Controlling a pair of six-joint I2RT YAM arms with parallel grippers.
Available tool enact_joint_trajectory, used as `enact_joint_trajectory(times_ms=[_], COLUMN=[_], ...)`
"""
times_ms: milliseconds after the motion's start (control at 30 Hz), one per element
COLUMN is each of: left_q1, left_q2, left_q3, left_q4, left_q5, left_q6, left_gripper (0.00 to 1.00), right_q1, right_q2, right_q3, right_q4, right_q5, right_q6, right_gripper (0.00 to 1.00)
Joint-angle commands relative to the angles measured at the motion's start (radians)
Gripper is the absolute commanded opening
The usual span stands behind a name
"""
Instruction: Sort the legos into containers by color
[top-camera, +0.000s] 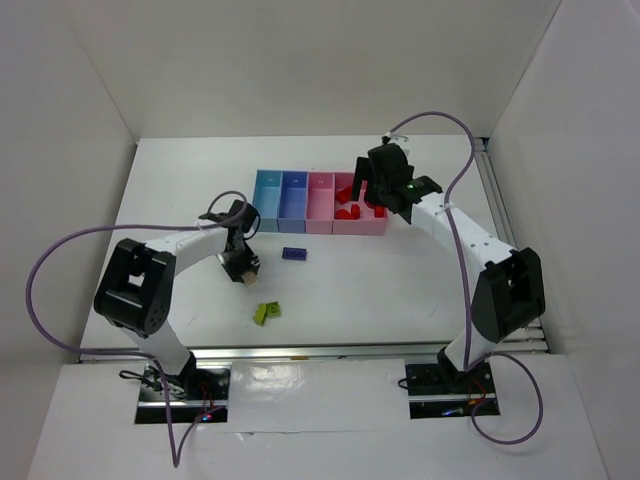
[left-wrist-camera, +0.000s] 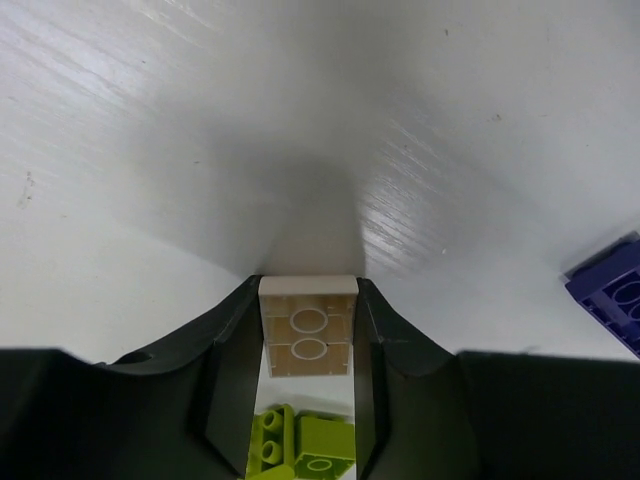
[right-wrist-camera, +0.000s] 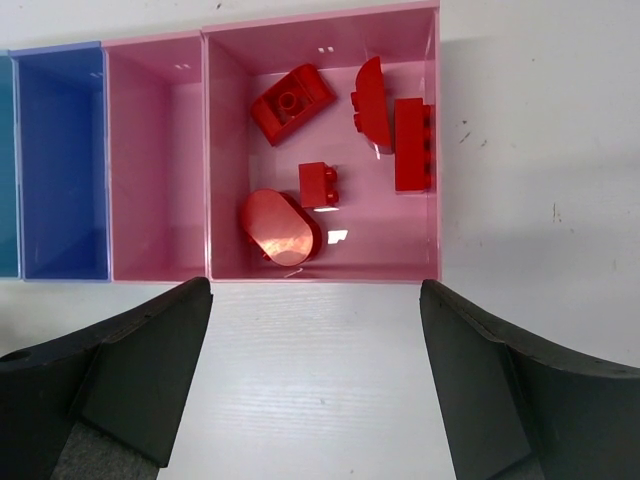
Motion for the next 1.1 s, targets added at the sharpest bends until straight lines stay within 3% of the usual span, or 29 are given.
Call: enact_joint_trajectory(times_ms=[0,133,267,600,767,867,900,967,1033,1067], left_q1=[-0.013,-0.051,-0.069,-0.066,-0.047,-0.037,-0.037,-0.037,-0.037,-0.037], left_q2=[-0.043,-0.124,-0.077,0.357,0.512,0.566,0.575,0.593,0.594,0.594], left_q3=[0.006,0.172,0.367,0.970,1.141,1.173,1.173,1.184,1.184,1.184], left_q4=[-0.037,-0.175,-0.175,-0.296,-0.319,-0.319,-0.319,-0.307,-0.307,-0.298], left_q5=[-0.086,-0.222,-0.346,-0.354,-0.316,-0.307,-0.307,-0.307,-0.316,-0.304], left_q6=[0.014,0.110,0.222,0.416,0.476,0.487,0.487,0.487,0.487,0.487], left_gripper=[0.27,0.27,0.24,0.24,0.27,0.37,0.61,0.72,0.93,0.94], right_q1=[0.008,0.008,-0.002,-0.023,-0.023,-0.023,-0.023,-0.023,-0.014,0.000], right_q2=[-0.021,-0.059,-0.069,-0.145,-0.155,-0.155,-0.155,-0.144,-0.144,-0.144], right_q3=[0.032,0.023,0.024,-0.013,-0.033,-0.052,-0.052,-0.063,-0.063,-0.063], right_q4=[-0.013,-0.013,-0.050,-0.097,-0.119,-0.119,-0.119,-0.119,-0.131,-0.131], right_q5=[0.002,0.013,0.013,0.013,0.022,0.022,0.022,0.011,-0.012,-0.012], right_q6=[-0.014,-0.014,-0.023,-0.042,-0.022,-0.022,-0.013,-0.013,-0.031,-0.042], right_gripper=[0.92,0.92,0.92,0.92,0.92,0.92,0.92,0.93,0.93,0.93])
